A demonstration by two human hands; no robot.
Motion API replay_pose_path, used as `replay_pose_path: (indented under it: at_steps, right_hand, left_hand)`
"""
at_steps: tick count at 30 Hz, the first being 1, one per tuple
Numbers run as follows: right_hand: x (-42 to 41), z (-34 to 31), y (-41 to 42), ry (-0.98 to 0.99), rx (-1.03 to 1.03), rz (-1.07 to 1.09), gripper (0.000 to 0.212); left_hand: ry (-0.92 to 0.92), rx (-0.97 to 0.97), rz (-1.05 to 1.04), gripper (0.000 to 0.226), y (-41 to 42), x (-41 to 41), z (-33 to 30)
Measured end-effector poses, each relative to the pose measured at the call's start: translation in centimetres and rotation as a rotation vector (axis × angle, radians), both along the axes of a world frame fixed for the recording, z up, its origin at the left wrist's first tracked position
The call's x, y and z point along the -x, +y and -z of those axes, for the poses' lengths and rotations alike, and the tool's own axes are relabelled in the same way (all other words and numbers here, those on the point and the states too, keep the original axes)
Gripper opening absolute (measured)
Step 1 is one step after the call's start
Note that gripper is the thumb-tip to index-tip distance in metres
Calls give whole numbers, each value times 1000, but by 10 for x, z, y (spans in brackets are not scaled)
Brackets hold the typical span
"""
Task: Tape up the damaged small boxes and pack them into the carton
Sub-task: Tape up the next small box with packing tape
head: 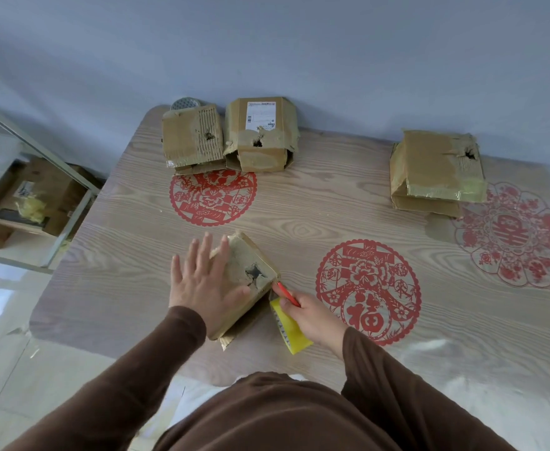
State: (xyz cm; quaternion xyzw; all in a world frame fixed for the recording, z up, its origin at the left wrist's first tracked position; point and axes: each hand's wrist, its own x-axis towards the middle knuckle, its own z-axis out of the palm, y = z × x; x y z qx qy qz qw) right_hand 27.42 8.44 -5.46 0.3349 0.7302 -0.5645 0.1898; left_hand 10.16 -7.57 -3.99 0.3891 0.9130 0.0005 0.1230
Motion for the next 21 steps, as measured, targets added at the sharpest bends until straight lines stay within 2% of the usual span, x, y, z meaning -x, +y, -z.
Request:
replay_pose_path:
  at_steps: [2, 4, 9, 12, 17, 21]
  right_hand:
    - [-1, -1, 0, -2, -7, 3, 44]
    - [-2, -2, 1, -9, -14, -9, 43]
    - [1, -15, 5, -4, -15, 0, 42]
    - [1, -28, 6, 55, -5, 5, 39]
    - [23, -68, 22, 217, 23, 14, 40]
    - [44, -86, 41, 271, 19, -1, 39]
  left_hand:
    - [54, -37, 80, 121, -6, -35, 7]
    - [82, 18, 141, 135, -13, -59, 22]
    - [115, -42, 176, 110, -14, -50, 32]
    - [69, -85, 188, 102, -21, -24, 22]
    - [-236, -58, 115, 100, -8, 20, -25]
    - [-612, -164, -45, 96, 0, 30, -21]
